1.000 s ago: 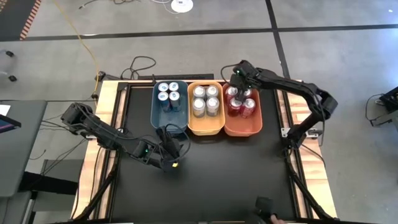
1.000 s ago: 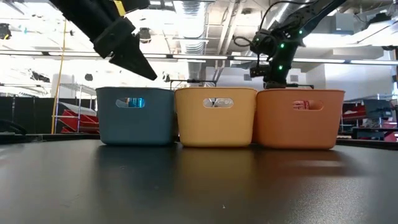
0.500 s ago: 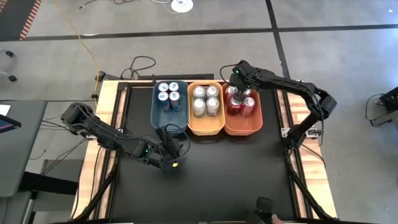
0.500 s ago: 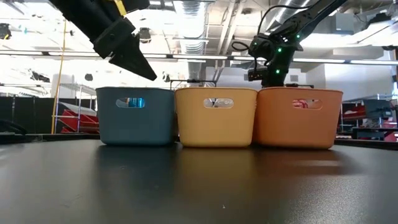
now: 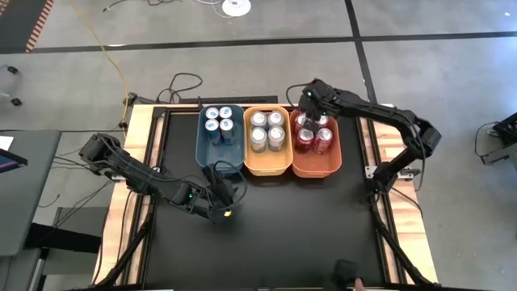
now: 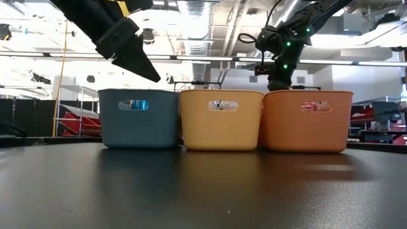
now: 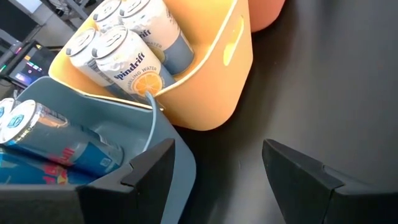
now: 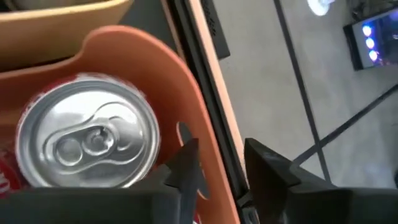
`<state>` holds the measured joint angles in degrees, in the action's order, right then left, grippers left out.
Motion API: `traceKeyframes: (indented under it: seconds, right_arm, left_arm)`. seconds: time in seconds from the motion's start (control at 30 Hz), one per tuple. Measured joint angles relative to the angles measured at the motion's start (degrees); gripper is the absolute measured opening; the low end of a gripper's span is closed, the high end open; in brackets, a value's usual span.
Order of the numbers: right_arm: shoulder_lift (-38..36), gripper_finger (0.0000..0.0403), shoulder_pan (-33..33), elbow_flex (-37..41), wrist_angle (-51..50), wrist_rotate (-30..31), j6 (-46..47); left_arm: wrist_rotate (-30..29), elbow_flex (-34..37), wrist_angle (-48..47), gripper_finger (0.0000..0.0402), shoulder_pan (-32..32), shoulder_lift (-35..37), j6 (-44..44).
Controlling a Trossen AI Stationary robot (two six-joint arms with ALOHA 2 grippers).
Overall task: Sort soda cans
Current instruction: Return to Home Position
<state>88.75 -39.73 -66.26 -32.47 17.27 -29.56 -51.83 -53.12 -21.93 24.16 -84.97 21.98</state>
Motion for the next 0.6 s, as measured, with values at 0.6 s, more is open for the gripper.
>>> traceKeyframes:
  seconds: [0.6]
  right_arm:
    - [-30.1, 0.0055, 7.19, 4.44, -0.1, -11.16, 25.63]
  left_arm:
    - [-3.74, 0.0, 1.74, 0.0237, 1.62, 0.0, -3.29]
